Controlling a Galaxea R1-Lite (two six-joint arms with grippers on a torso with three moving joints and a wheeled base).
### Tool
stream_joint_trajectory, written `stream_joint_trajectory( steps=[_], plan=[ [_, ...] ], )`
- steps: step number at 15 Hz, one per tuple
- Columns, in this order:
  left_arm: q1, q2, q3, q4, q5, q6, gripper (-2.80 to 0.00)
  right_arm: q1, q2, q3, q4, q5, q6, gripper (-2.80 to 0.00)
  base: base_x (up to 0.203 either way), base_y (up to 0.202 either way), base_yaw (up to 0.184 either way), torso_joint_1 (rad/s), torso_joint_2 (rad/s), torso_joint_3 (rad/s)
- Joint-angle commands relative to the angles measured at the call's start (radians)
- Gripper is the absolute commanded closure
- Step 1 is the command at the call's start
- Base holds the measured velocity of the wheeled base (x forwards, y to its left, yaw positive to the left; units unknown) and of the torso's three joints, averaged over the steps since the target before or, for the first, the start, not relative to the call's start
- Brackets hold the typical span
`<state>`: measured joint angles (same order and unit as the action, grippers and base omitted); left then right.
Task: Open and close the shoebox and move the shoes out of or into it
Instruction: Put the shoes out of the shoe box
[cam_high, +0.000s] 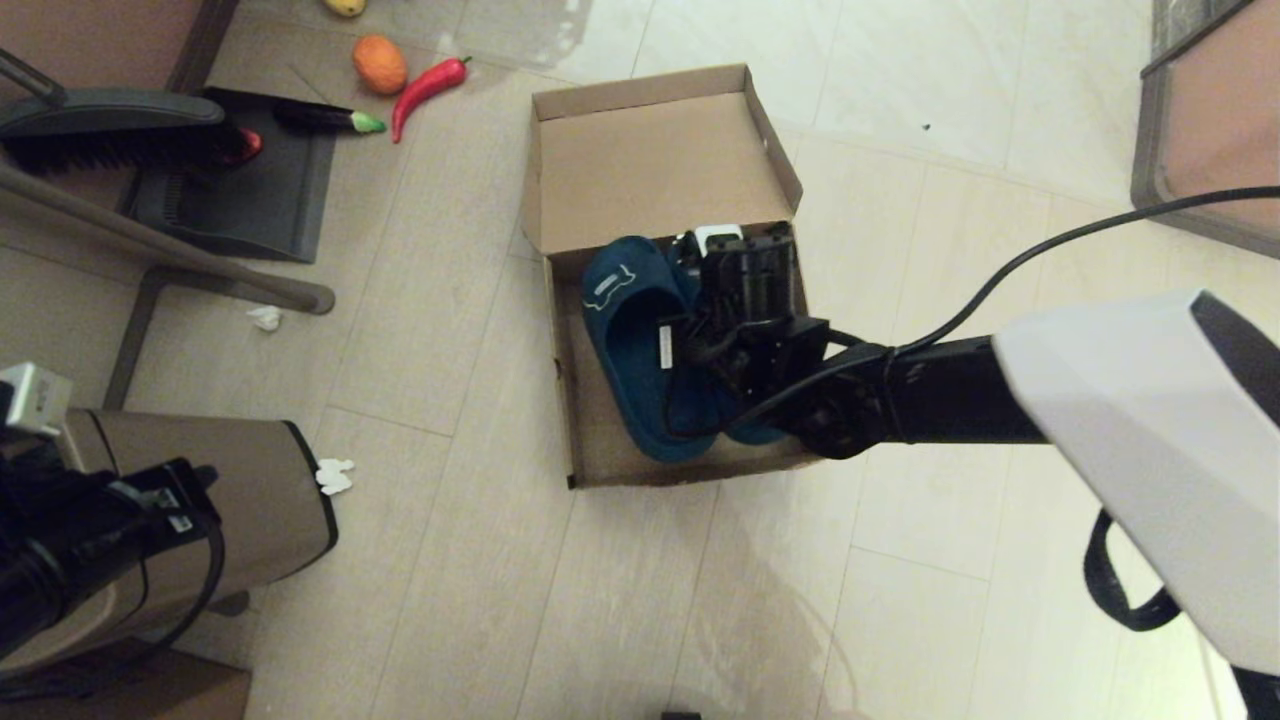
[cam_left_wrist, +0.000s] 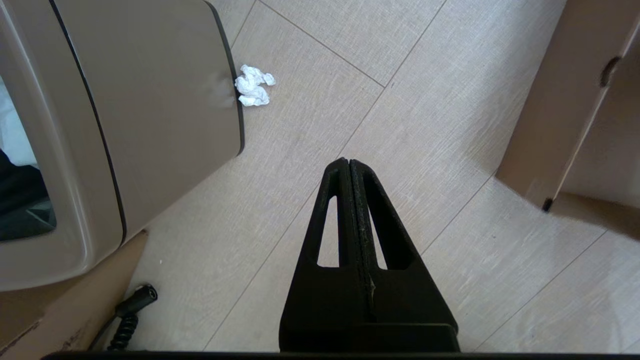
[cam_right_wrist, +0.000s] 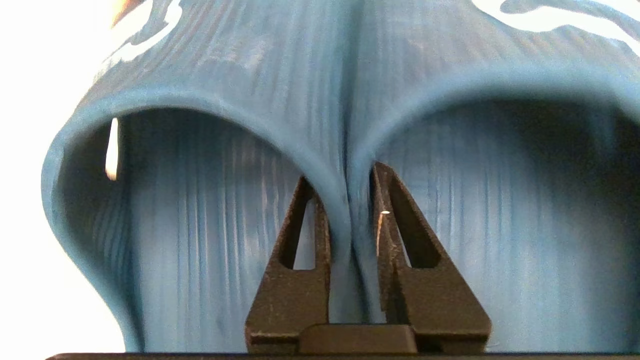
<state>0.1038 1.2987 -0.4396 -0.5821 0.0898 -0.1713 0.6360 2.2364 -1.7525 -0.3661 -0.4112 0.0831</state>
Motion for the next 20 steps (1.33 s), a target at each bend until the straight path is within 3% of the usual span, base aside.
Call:
stream_joint_trajectory(
  steps=[1,8,11,16,20],
  plan=[
    [0.000,0.000,0.006,-0.004,-0.001,-0.004,0.00,-0.037,-0.129,0.065,-0.001,-0.001,0.002,0.00,0.000,0.000,0.000,0.000,0.00,0.000],
    [-0.001,0.011,0.031,-0.008,-0.005,-0.009,0.00,-0.187,-0.380,0.305,0.001,0.021,0.008,0.00,0.000,0.000,0.000,0.000,0.00,0.000],
    [-0.002,0.010,0.042,-0.010,-0.006,-0.037,0.00,-0.290,-0.434,0.384,0.001,0.018,0.008,0.00,0.000,0.000,0.000,0.000,0.00,0.000],
    [-0.006,0.011,0.043,-0.012,-0.006,-0.071,0.00,-0.483,-0.433,0.472,-0.005,0.024,0.033,0.00,0.000,0.000,0.000,0.000,0.00,0.000],
    [-0.006,0.034,0.029,-0.013,-0.007,-0.138,0.00,-0.536,-0.294,0.540,-0.092,0.034,0.080,0.00,0.000,0.000,0.000,0.000,0.00,0.000]
  ],
)
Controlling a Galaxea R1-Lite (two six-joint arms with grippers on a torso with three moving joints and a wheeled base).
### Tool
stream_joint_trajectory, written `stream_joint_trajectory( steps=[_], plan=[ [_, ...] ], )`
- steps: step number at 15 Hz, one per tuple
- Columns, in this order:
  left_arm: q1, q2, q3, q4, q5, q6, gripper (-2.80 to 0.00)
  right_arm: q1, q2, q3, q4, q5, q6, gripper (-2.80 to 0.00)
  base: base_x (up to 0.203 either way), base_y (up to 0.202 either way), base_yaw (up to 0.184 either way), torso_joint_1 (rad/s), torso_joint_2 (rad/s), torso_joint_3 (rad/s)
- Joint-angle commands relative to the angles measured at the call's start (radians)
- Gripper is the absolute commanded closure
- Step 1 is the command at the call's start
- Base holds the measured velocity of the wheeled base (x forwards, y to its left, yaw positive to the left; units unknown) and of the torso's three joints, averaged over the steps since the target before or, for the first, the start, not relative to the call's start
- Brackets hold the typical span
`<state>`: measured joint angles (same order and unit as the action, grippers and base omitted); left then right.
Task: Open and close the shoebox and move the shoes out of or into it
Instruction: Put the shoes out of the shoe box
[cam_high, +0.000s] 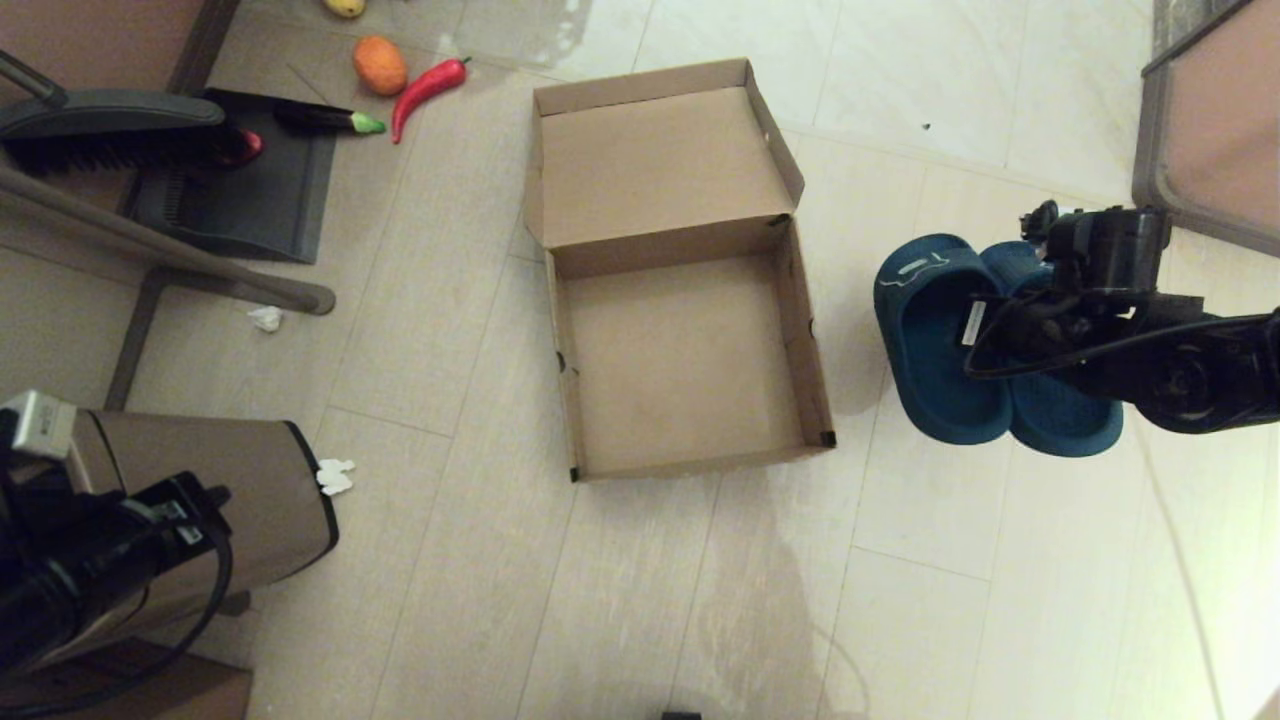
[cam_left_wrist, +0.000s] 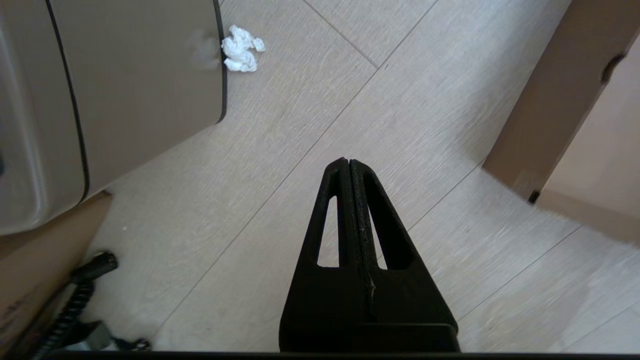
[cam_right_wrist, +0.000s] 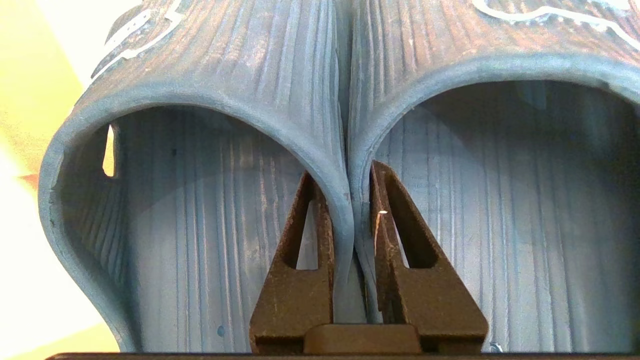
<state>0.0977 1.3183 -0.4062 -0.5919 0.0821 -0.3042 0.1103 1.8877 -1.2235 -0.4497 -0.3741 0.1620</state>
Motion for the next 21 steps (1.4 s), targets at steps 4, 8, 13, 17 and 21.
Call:
stream_joint_trajectory(
  steps=[4,8,13,17,21],
  plan=[
    [0.001,0.024,-0.003,-0.003,0.001,-0.052,0.00,-0.029,0.303,-0.037,-0.215,0.005,0.001,0.00,0.000,0.000,0.000,0.000,0.00,0.000],
    [-0.001,0.032,0.006,-0.003,0.002,-0.062,0.00,-0.033,0.439,-0.204,-0.261,0.021,-0.009,-2.80,0.000,0.000,0.000,0.000,0.00,0.000],
    [-0.004,0.056,0.007,-0.004,0.001,-0.073,0.00,-0.032,0.424,-0.211,-0.226,0.037,-0.013,-2.80,0.000,0.000,0.000,0.000,0.00,0.000],
    [-0.006,0.083,-0.020,-0.005,0.001,-0.072,0.00,-0.002,0.253,-0.196,-0.113,0.052,-0.020,-2.80,0.000,0.000,0.000,0.000,0.00,0.000],
    [-0.028,0.132,-0.056,-0.005,-0.001,-0.072,0.00,0.223,0.142,-0.206,0.102,0.122,-0.008,-2.80,0.000,0.000,0.000,0.000,0.00,0.000]
  ],
)
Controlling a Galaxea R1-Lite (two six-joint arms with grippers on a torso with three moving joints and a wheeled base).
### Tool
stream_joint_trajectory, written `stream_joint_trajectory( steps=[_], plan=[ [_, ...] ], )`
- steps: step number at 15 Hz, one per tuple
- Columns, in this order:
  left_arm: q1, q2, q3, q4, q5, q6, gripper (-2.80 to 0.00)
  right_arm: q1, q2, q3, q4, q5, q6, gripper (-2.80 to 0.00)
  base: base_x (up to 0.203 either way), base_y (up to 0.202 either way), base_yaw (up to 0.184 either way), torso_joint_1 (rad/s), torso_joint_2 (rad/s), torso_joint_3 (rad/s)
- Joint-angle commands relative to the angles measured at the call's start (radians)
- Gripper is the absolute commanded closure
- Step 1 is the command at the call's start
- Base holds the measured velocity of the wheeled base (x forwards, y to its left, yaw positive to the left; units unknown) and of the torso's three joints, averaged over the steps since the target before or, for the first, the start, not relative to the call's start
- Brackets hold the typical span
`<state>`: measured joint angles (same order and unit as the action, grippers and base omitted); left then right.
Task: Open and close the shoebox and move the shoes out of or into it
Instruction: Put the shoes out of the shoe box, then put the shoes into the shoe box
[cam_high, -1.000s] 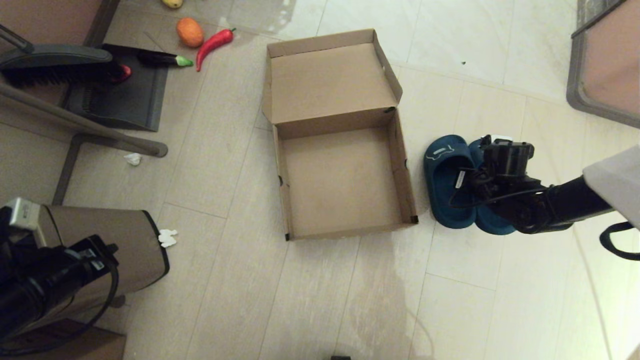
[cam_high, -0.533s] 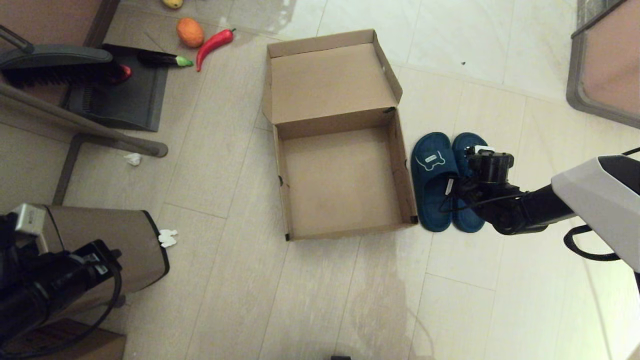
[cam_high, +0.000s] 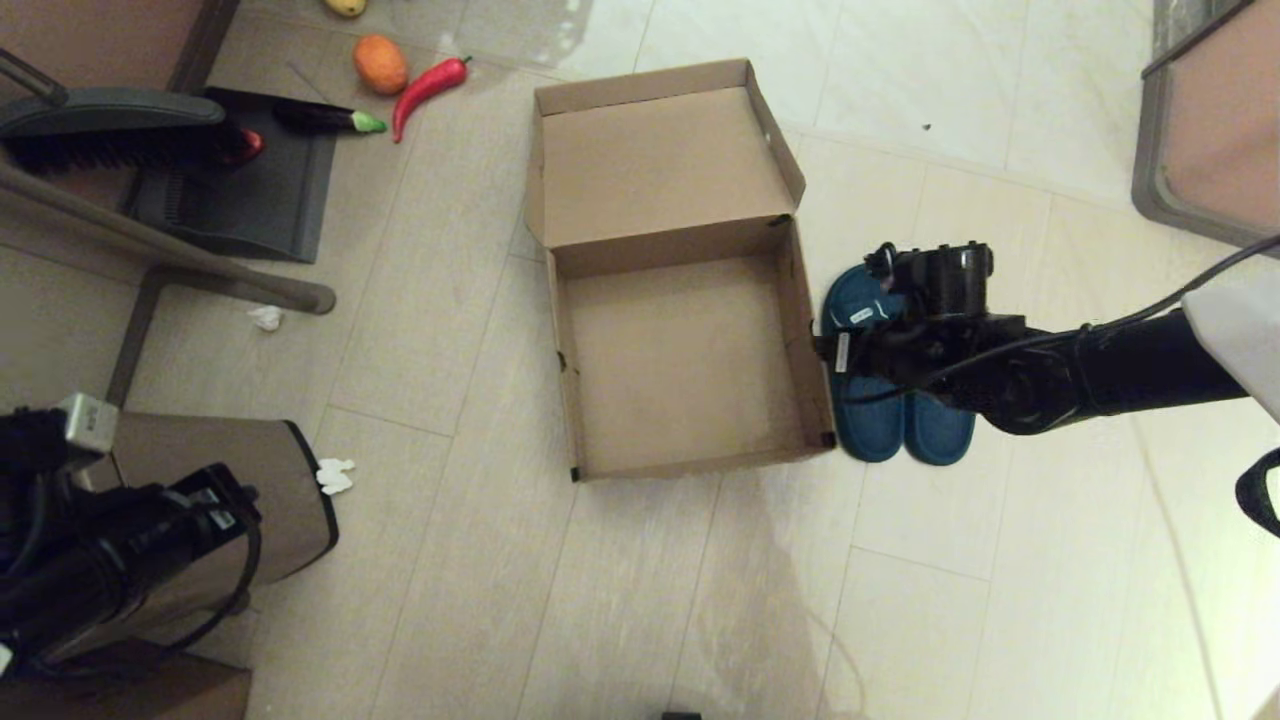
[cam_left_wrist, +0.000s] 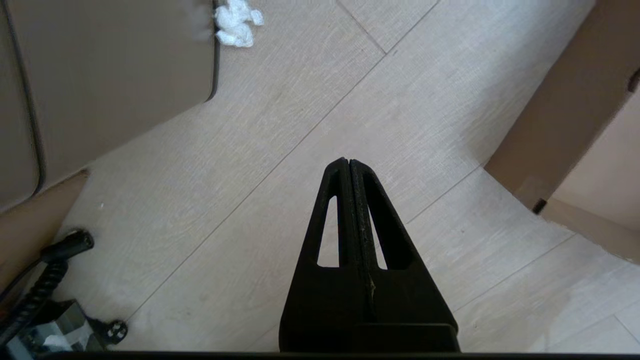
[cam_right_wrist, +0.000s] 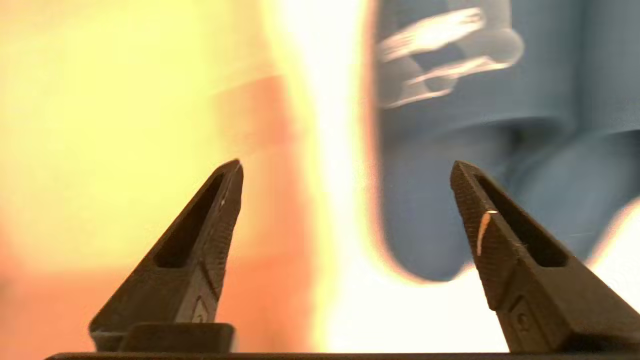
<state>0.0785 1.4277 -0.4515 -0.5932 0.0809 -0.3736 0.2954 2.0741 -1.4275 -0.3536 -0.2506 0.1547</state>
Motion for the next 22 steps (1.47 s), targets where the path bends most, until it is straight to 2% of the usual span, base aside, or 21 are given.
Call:
stream_joint_trajectory(
  steps=[1,7,12,18,22],
  plan=[
    [-0.026,0.023,-0.016,-0.004,-0.005,-0.002,0.00,0.084,-0.033,-0.023,0.018,0.001,0.008,-2.80,0.000,0.000,0.000,0.000,0.00,0.000],
    [-0.029,0.021,-0.043,-0.004,-0.016,0.001,0.00,0.226,0.144,-0.138,0.031,-0.030,0.018,-2.80,0.000,0.000,0.000,0.000,0.00,0.000],
    [-0.029,0.046,-0.070,-0.002,-0.016,0.002,0.00,0.254,0.293,-0.168,0.039,-0.036,0.019,-2.80,0.000,0.000,0.000,0.000,0.00,0.000],
    [-0.029,0.062,-0.095,-0.002,-0.016,0.002,0.00,0.368,0.311,-0.108,0.055,-0.040,0.026,-2.80,0.000,0.000,0.000,0.000,0.00,0.000],
    [-0.029,0.052,-0.095,-0.002,-0.016,0.001,0.00,0.486,0.252,0.004,0.056,-0.076,0.103,-2.80,0.000,0.000,0.000,0.000,0.00,0.000]
  ],
)
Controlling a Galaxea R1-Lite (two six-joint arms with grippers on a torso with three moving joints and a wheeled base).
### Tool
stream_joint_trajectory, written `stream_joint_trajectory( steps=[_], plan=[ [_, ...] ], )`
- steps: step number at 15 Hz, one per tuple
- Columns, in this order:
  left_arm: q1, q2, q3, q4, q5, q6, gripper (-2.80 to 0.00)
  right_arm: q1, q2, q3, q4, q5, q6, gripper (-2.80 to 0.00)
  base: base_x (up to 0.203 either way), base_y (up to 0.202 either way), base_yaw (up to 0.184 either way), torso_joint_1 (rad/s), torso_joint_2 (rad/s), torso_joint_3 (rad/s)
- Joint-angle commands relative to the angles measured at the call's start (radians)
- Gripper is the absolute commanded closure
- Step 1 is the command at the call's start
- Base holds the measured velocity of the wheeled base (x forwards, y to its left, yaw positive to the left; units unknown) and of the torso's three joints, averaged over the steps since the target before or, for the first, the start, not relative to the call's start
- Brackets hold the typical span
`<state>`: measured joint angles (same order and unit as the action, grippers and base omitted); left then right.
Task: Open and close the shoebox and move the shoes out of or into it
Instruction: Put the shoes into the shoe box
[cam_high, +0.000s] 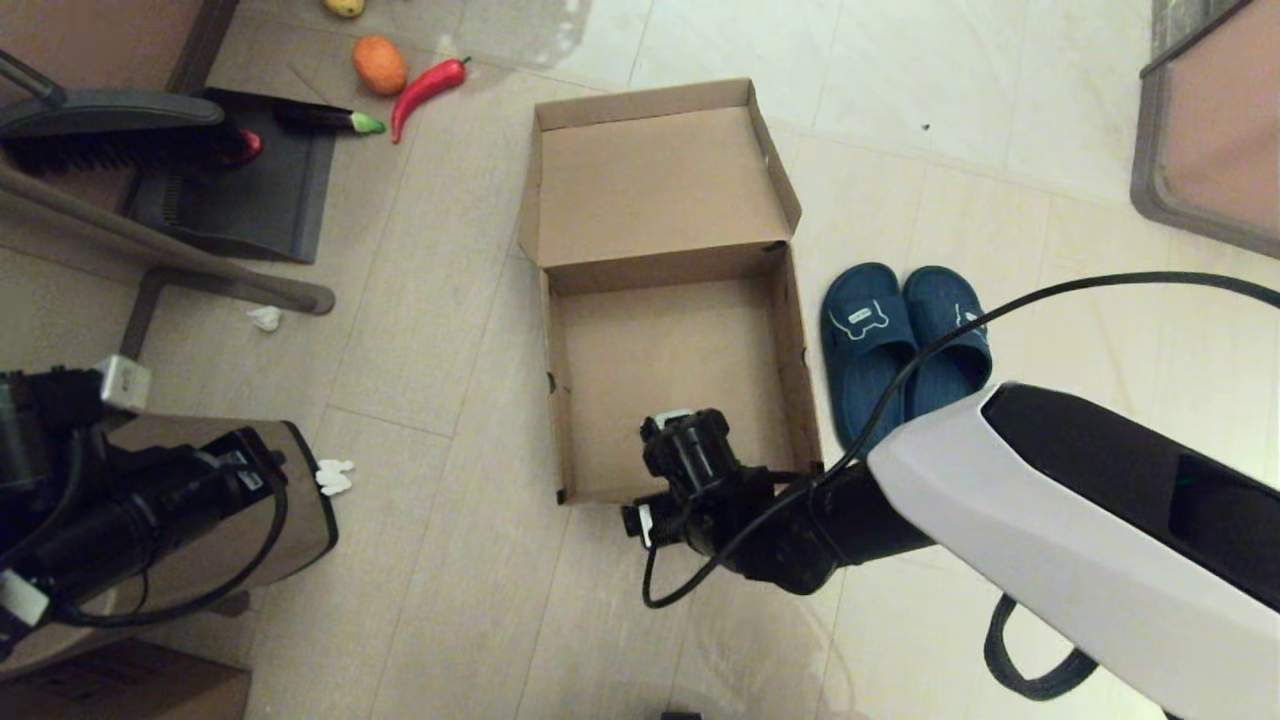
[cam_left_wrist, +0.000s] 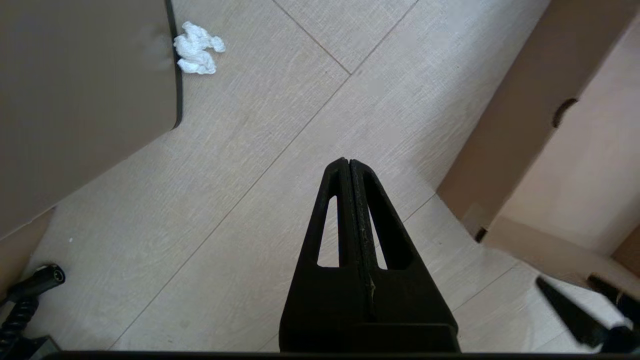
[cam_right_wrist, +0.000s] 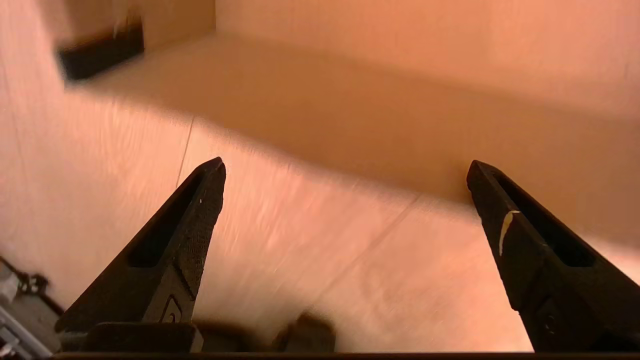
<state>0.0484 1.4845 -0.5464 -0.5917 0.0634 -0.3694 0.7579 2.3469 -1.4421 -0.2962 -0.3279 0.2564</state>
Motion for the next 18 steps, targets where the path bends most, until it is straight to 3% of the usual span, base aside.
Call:
stream_joint_trajectory(
  steps=[1,5,9,12,18],
  plan=[
    [0.002,-0.007,0.002,-0.003,0.001,-0.005,0.00,0.053,-0.033,0.042,-0.003,-0.013,0.008,-2.80,0.000,0.000,0.000,0.000,0.00,0.000],
    [0.005,-0.038,0.011,-0.002,0.005,-0.005,0.00,0.107,-0.072,0.061,-0.001,-0.050,0.049,-2.80,0.000,0.000,0.000,0.000,0.00,0.000],
    [0.005,-0.053,0.027,0.000,0.006,-0.003,0.00,0.011,-0.150,0.045,0.040,-0.057,0.036,-2.80,0.000,0.000,0.000,0.000,0.00,0.000],
    [0.005,-0.057,0.022,-0.002,0.006,-0.003,0.00,-0.040,-0.087,0.045,0.070,-0.073,0.038,-2.80,0.000,0.000,0.000,0.000,0.00,0.000],
    [0.010,-0.073,0.016,0.000,0.009,-0.003,0.00,-0.054,0.057,-0.006,0.103,-0.073,0.038,-2.80,0.000,0.000,0.000,0.000,0.00,0.000]
  ],
)
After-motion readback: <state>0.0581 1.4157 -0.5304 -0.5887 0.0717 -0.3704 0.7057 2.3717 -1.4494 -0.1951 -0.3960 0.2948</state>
